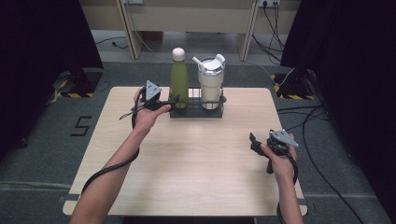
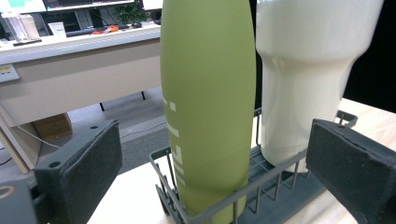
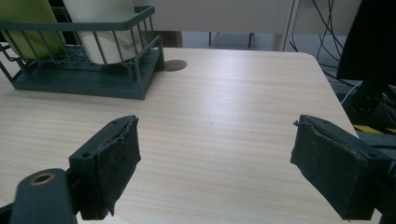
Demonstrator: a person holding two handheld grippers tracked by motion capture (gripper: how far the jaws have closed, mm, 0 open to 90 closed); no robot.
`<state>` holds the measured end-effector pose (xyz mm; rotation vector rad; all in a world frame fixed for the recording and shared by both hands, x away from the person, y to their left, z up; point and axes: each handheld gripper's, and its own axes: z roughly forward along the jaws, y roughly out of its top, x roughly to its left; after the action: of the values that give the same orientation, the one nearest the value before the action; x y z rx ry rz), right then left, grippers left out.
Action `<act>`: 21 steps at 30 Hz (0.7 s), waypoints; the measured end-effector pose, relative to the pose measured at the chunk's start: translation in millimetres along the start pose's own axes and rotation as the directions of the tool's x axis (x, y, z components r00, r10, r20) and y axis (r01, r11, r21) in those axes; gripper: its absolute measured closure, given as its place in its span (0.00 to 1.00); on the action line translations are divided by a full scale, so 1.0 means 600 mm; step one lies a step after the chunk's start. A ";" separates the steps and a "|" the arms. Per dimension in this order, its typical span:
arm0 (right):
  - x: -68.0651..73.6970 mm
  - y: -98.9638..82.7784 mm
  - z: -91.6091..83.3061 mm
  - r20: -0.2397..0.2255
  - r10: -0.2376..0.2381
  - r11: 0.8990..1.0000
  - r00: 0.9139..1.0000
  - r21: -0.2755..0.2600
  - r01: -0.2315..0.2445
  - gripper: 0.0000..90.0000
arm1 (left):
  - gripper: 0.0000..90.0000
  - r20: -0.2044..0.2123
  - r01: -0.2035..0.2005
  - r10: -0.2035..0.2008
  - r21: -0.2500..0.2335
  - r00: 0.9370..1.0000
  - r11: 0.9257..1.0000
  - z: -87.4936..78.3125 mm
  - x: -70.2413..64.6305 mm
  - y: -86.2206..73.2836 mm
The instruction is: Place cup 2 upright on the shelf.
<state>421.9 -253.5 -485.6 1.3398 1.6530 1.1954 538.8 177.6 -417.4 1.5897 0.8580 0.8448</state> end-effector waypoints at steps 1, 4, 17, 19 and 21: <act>0.000 0.000 0.000 0.000 0.000 1.000 1.000 0.000 0.000 0.17 | 0.03 0.001 -0.002 0.002 0.001 1.000 1.000 -0.003 0.000 -0.001; 0.001 0.000 0.000 -0.001 0.001 1.000 1.000 0.001 -0.001 0.17 | 0.03 0.004 -0.003 0.003 -0.001 1.000 1.000 -0.011 -0.001 -0.005; 0.001 -0.002 0.001 0.002 0.002 1.000 1.000 0.007 -0.002 0.17 | 0.04 0.006 -0.004 0.004 0.003 1.000 1.000 -0.047 0.001 -0.022; 0.001 -0.002 0.001 0.001 -0.005 1.000 1.000 0.008 0.005 0.17 | 0.04 0.005 -0.003 0.003 0.002 1.000 1.000 -0.054 0.002 -0.025; 0.002 -0.003 0.002 0.000 -0.006 1.000 1.000 0.008 0.006 0.17 | 0.04 0.005 -0.004 0.004 0.003 1.000 1.000 -0.060 0.002 -0.028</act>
<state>422.1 -252.2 -487.4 1.3388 1.6621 1.1864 506.3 197.9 -428.5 1.5965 0.8532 0.8421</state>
